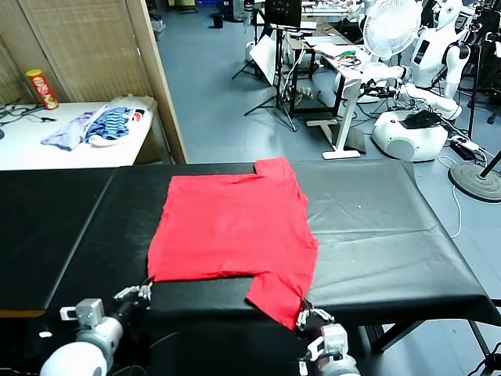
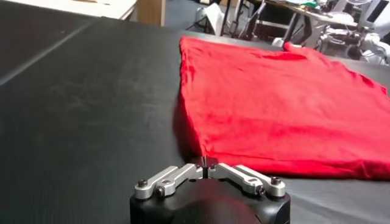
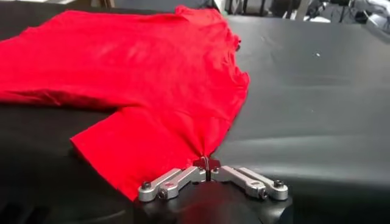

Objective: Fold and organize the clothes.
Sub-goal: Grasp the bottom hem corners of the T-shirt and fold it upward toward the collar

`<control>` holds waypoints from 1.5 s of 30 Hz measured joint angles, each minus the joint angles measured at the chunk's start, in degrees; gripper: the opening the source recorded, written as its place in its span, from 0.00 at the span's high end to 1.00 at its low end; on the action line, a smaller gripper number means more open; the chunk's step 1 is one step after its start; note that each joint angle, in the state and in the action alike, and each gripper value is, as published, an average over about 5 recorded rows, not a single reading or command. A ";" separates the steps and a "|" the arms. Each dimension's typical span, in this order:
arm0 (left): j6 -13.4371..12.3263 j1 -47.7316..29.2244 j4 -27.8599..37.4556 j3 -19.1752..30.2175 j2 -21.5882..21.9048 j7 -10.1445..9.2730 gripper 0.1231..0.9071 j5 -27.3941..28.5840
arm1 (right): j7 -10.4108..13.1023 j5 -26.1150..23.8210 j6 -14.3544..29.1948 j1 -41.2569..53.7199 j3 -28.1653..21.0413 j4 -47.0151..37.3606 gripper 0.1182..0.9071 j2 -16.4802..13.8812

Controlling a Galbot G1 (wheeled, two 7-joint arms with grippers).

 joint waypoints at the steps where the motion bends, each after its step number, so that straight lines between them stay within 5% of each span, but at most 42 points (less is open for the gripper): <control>1: -0.11 0.82 -1.06 0.18 -0.41 -0.19 1.00 0.24 | -0.48 0.58 0.63 0.40 0.57 0.13 0.99 -0.27; 12: -4.50 0.81 -5.73 1.35 -2.28 -1.21 1.00 3.02 | -3.42 6.26 9.62 13.01 3.81 -7.56 0.99 -3.61; 20: -6.32 -7.74 -0.87 2.34 -2.57 -2.77 1.00 5.48 | -6.45 5.46 13.56 23.31 2.56 -18.19 0.99 -4.03; 31: -8.19 -15.75 8.60 5.29 -1.57 -1.50 1.00 12.23 | -9.75 4.97 15.86 32.77 0.56 -31.67 0.99 -3.64; 35: -8.39 -18.45 12.12 6.21 -1.32 -1.48 0.94 13.43 | -10.82 6.51 15.06 31.95 1.17 -30.44 0.82 -4.24; 45: -8.39 -18.34 13.03 5.75 -1.20 -1.29 0.27 12.91 | -10.22 5.39 14.01 23.27 3.10 -20.85 0.18 -5.66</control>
